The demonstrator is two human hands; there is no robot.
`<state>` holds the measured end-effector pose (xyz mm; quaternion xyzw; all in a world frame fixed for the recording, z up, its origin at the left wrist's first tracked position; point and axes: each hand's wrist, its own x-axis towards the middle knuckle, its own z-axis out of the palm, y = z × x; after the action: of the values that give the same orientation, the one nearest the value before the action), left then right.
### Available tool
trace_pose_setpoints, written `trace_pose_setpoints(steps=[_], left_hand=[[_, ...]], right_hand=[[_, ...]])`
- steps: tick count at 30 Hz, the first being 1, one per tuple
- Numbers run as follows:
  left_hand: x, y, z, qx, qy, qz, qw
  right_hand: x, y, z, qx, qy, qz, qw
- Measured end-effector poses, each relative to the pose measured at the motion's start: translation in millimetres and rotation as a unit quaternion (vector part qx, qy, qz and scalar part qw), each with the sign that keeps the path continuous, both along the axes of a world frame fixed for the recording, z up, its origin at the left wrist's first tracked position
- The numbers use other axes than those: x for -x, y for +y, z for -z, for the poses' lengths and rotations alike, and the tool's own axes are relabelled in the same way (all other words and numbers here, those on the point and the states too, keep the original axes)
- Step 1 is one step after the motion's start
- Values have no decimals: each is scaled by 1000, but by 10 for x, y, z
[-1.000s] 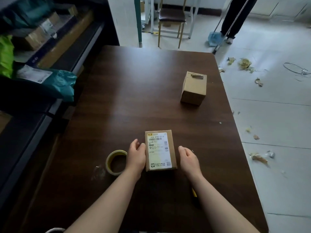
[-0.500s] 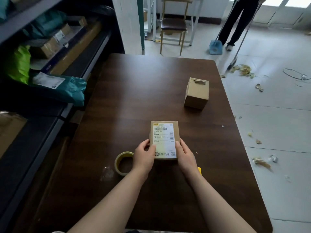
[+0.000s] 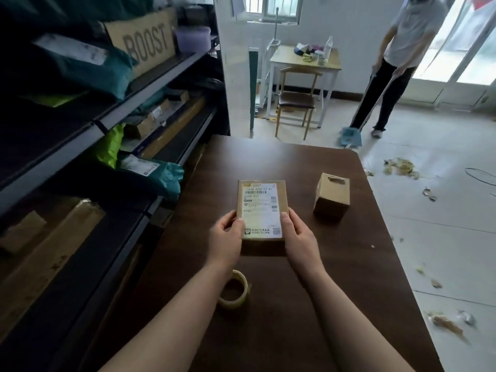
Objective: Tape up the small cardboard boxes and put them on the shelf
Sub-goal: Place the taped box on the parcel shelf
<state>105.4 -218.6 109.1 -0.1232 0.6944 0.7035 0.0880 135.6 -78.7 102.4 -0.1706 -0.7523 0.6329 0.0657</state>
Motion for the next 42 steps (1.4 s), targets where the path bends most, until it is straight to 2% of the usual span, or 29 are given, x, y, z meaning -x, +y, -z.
trace_pose_setpoints(steps=[9,16,25,30,42], left_hand=[[-267,-525,-411,11,53,-159,986],[-940,-724,-640,31,57,-320,945],[-2295,-1087,-903,52,67,-498,863],[-3086,-1317,-1085,70,71,-579,810],[-5428,-1953,-1486,89,100,-694,707]], right_hand=[[163,-470,-316,-1,48,-139,989],[-9,-826,-424,23,44,-282,958],[-836,-1617,-644,48,53,-478,875],[-1502,-2093,-797,37,68,-552,830],[-3701,-3163,-1310,63,101,-697,707]])
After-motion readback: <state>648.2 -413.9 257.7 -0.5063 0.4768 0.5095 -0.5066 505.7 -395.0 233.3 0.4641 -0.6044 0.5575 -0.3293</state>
